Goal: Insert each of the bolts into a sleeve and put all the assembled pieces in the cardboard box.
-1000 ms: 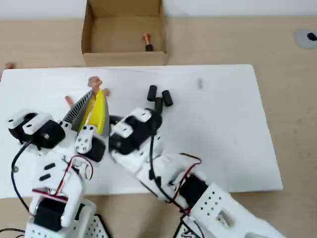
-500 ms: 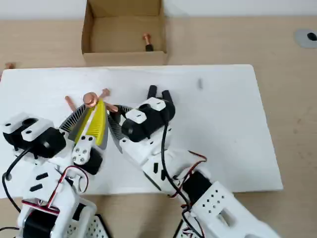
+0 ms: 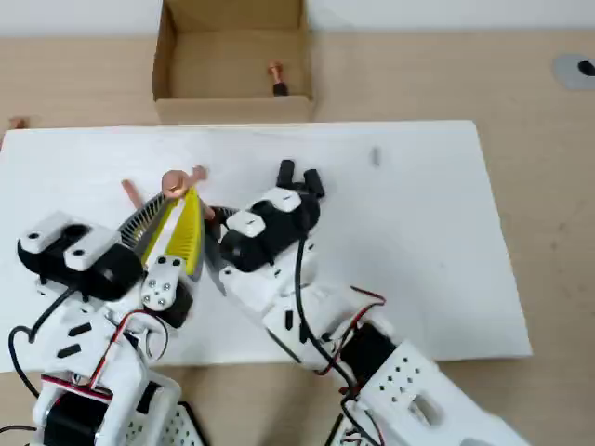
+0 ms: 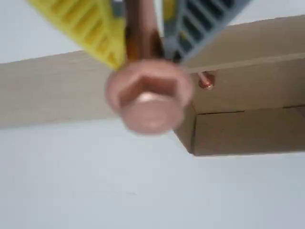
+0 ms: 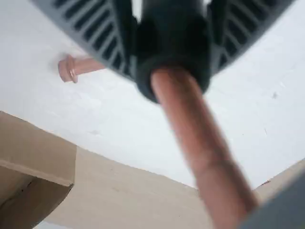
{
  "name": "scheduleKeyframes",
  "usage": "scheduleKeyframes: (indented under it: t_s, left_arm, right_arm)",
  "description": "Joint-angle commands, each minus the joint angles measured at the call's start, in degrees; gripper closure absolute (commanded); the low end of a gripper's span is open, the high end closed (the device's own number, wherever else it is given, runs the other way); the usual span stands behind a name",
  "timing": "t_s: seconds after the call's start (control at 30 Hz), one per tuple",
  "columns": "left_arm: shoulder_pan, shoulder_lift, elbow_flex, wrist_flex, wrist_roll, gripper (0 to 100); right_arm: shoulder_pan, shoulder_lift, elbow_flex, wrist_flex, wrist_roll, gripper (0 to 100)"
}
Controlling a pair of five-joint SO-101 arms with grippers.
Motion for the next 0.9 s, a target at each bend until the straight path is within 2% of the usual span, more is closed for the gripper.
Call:
scheduleKeyframes:
  t_s: [0.0,0.17,0.27,0.43,0.87]
  left_arm:
    - [-0.62,-0.4,-2.55,-0.09,-2.29,99]
    - [-0.62,-0.13,-2.81,0.0,-2.64,99]
    - [-0.18,-0.13,-2.46,0.35,-7.47,99]
    - [-0.26,-0.13,-2.64,0.18,-7.91,99]
    - [-0.35,0.04,-2.55,0.09,-7.56,99]
  right_arm:
    - [-0.13,-1.98,-1.19,0.0,-0.26,98.8]
    - [-0.13,-1.98,-1.19,0.0,-0.35,98.8]
    - [-0.57,-1.98,-1.19,0.0,-0.26,98.8]
    - [-2.59,-1.98,-0.92,0.0,-0.09,98.8]
    - [-2.59,-1.8,-0.92,0.0,-0.09,98.8]
